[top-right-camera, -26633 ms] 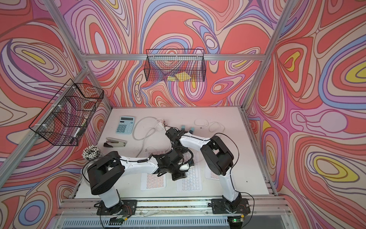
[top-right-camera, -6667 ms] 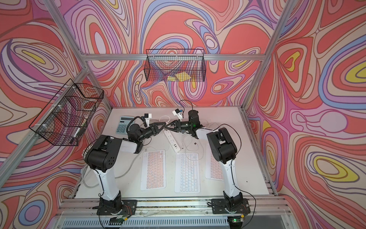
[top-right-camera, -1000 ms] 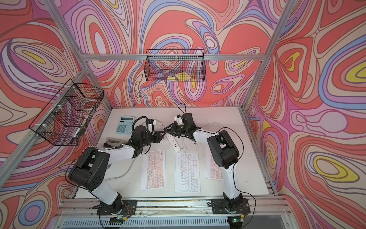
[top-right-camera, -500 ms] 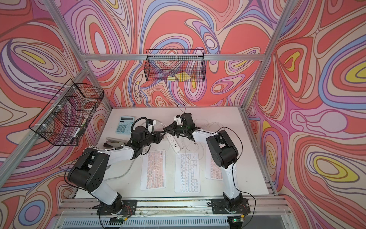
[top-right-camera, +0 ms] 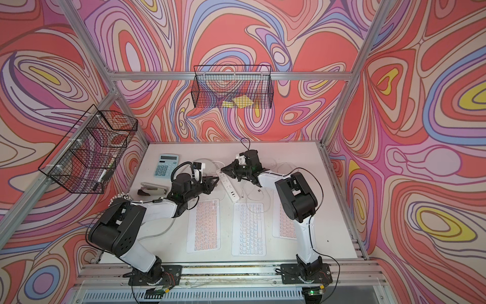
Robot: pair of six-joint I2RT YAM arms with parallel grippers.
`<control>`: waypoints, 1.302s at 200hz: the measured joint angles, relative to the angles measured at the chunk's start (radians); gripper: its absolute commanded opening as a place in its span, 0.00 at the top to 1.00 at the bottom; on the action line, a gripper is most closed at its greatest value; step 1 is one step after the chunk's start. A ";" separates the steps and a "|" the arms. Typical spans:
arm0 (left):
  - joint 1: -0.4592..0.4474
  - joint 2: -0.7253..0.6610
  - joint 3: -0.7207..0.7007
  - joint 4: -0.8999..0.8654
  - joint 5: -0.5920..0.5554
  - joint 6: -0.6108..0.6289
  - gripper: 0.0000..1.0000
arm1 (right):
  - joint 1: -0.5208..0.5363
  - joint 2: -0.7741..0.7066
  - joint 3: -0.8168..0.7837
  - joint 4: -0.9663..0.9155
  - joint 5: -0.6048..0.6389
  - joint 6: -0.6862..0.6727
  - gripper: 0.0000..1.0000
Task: Unplug the wireless keyboard
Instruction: Remove the power cord from the plug, then place the plug at the center of the board.
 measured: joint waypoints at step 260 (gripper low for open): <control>0.060 -0.018 0.105 -0.509 -0.230 -0.026 1.00 | 0.064 -0.070 0.209 -0.489 0.126 -0.658 0.93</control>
